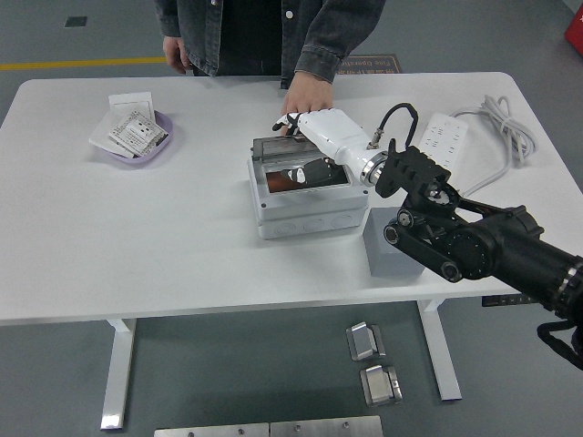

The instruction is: Pick up the cylinder from the cube,place it in the box,flap close box

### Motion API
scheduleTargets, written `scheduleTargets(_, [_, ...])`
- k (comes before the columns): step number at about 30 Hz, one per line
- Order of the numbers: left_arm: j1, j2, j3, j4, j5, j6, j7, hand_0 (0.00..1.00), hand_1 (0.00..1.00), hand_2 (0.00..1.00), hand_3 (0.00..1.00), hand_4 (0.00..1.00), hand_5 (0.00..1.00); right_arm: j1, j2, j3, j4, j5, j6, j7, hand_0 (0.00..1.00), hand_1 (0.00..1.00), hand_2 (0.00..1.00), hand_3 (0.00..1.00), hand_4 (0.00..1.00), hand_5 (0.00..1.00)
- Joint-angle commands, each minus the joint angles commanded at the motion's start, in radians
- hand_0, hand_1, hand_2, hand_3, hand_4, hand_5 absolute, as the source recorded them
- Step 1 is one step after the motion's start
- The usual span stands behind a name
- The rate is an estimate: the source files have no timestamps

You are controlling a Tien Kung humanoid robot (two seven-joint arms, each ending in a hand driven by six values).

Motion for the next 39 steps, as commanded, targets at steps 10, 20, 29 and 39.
scheduleTargets(10, [0.008,-0.005,0.004,0.000,-0.002,0.000,0.001,0.669,0.679,0.590,0.655,0.653,0.454,-0.064,-0.059,0.058,0.106,-0.057,0.011,-0.025,0.683,0.611,0.670,0.783,0.836,0.258])
scheduleTargets(20, [0.009,-0.012,0.005,0.000,-0.001,-0.001,0.000,0.669,0.678,0.590,0.654,0.653,0.454,-0.128,-0.070,0.094,0.130,-0.062,0.001,-0.023,0.680,0.608,0.670,0.787,0.835,0.262])
scheduleTargets(29, [0.011,-0.015,0.018,0.000,-0.015,0.000,-0.004,0.669,0.679,0.589,0.653,0.652,0.454,-0.165,-0.079,0.099,0.133,-0.049,-0.008,-0.016,0.679,0.606,0.670,0.787,0.834,0.267])
scheduleTargets(39, [0.020,-0.008,-0.030,0.000,0.018,0.004,0.007,0.669,0.678,0.589,0.651,0.650,0.451,-0.264,-0.156,0.273,0.273,-0.153,0.020,-0.047,0.674,0.605,0.669,0.787,0.835,0.271])
